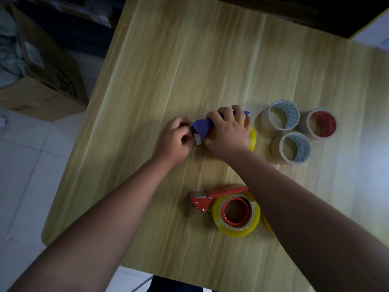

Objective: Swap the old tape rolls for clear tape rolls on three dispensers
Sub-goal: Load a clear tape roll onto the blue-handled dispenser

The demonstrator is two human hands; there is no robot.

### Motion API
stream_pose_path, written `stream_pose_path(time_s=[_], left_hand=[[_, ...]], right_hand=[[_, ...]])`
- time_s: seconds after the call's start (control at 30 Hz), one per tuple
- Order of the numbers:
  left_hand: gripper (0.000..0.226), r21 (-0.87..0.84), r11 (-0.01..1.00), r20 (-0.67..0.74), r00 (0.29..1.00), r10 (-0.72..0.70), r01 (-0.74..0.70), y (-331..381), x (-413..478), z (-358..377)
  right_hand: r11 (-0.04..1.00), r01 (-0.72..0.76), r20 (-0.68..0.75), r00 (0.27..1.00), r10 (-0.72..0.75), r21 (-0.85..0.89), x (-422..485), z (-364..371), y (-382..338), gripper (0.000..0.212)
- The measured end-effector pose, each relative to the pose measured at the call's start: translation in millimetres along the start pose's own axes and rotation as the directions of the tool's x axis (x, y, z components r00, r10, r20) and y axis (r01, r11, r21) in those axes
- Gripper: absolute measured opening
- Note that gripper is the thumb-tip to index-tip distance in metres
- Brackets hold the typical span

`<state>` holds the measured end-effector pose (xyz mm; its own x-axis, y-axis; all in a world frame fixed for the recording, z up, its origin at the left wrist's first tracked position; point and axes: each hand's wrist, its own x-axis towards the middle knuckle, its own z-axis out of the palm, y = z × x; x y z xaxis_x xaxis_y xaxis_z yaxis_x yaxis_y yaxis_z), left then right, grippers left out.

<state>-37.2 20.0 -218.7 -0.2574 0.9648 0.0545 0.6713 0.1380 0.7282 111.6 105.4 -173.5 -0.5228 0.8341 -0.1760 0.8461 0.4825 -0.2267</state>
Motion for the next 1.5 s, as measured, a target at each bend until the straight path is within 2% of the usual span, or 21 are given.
stream_pose_path(time_s=[0.13, 0.23, 0.37, 0.57, 0.73, 0.83, 1.07, 1.2, 1.33, 1.5], left_hand=[[0.023, -0.015, 1.000, -0.056, 0.998, -0.017, 0.016, 2.6, -0.2, -0.9], [0.019, 0.019, 0.996, -0.081, 0.993, 0.085, -0.083, 0.5, -3.4, -6.5], [0.013, 0.111, 0.978, -0.131, 0.973, 0.189, -0.175, -4.0, -3.5, -6.5], [0.018, 0.153, 0.978, -0.185, 0.968, 0.171, -0.144, -9.1, -1.3, -2.9], [0.030, 0.184, 0.978, -0.106, 0.988, 0.115, -0.094, -15.8, -3.8, -2.6], [0.020, 0.189, 0.975, -0.090, 0.987, 0.135, -0.117, -14.5, -2.4, -0.6], [0.010, 0.173, 0.974, -0.185, 0.966, 0.178, -0.146, -5.6, -7.3, 1.6], [0.009, 0.199, 0.975, -0.236, 0.961, 0.147, -0.100, -1.7, -2.9, -1.1], [0.009, 0.246, 0.969, -0.175, 0.984, 0.023, 0.021, -11.0, -2.9, 0.9], [0.011, 0.258, 0.961, -0.113, 0.991, -0.076, 0.103, -9.9, 2.0, 0.1]], right_hand=[[1.000, 0.003, 0.029, 1.000, -0.003, 0.011, 4.5, -0.3, 2.2, 0.044], [0.999, 0.034, 0.022, 0.999, -0.035, 0.026, 3.8, -2.3, 5.8, 0.044], [0.998, 0.052, 0.099, 0.994, -0.048, -0.042, 3.5, -3.6, 5.5, 0.060], [0.993, 0.005, 0.078, 0.997, 0.004, -0.117, 4.4, -1.4, -3.3, 0.053], [0.990, 0.017, 0.030, 0.999, -0.013, -0.140, 5.6, 2.5, -1.9, 0.051], [0.991, 0.017, 0.028, 1.000, -0.014, -0.135, 6.9, 2.4, -1.7, 0.050], [0.990, 0.024, 0.006, 1.000, -0.023, -0.142, 5.2, 3.4, -1.3, 0.048], [0.990, 0.021, 0.002, 1.000, -0.021, -0.140, 4.9, 2.2, -0.1, 0.046], [0.991, 0.002, 0.053, 0.999, 0.006, -0.137, 6.3, 1.2, -2.0, 0.052], [0.992, -0.010, 0.082, 0.996, 0.021, -0.127, 5.4, -1.9, -3.6, 0.057]])
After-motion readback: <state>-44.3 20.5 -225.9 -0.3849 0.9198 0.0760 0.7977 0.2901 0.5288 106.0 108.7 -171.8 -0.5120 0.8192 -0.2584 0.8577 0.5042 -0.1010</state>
